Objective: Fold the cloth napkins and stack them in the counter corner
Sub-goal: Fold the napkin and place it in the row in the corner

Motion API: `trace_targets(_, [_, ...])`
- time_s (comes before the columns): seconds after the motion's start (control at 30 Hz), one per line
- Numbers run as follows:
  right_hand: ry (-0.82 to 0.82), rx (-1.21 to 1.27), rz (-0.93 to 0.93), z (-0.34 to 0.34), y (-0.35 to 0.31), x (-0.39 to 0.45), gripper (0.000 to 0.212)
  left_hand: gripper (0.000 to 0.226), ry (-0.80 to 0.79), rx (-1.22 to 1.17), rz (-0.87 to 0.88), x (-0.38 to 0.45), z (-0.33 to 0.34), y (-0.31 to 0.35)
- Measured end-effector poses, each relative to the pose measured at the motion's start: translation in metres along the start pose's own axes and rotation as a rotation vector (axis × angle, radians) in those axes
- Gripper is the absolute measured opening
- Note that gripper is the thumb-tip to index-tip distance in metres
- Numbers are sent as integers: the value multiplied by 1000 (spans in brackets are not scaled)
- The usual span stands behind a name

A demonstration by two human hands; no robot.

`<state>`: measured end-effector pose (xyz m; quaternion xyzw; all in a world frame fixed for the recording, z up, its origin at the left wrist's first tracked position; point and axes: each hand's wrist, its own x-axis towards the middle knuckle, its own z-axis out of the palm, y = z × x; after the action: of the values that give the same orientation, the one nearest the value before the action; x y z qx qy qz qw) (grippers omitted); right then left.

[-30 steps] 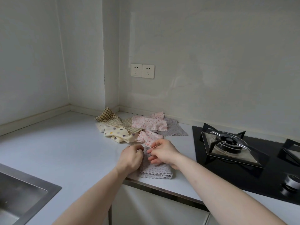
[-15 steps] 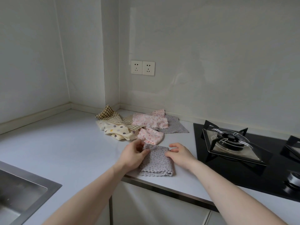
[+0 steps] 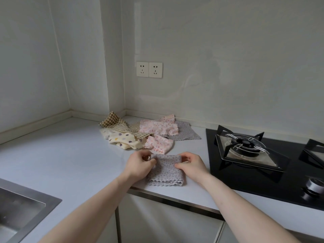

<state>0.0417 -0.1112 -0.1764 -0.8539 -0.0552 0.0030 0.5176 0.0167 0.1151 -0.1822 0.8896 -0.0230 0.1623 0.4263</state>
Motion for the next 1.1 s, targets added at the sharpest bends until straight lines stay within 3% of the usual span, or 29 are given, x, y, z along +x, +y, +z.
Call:
trace_targets(0.17, [131,-12,-44,3,1,-9,16,17,13,-89,33,-6,-3,6])
trace_targets(0.47, [235,36,-113,3,-1,-20,21,12,18,-220,69,-8,-2,6])
trace_targets(0.63, [219,-26,-138,5,1,-19,19,14,-3,-180,58,-7,-3,5])
trace_targets(0.93, [194,-161,-151,9,1,-19,15,17,-38,102,-55,-8,-2,8])
trace_targets(1.1, [211,-223,-118,12,3,-11,36,26,-17,24,-118,-3,-3,1])
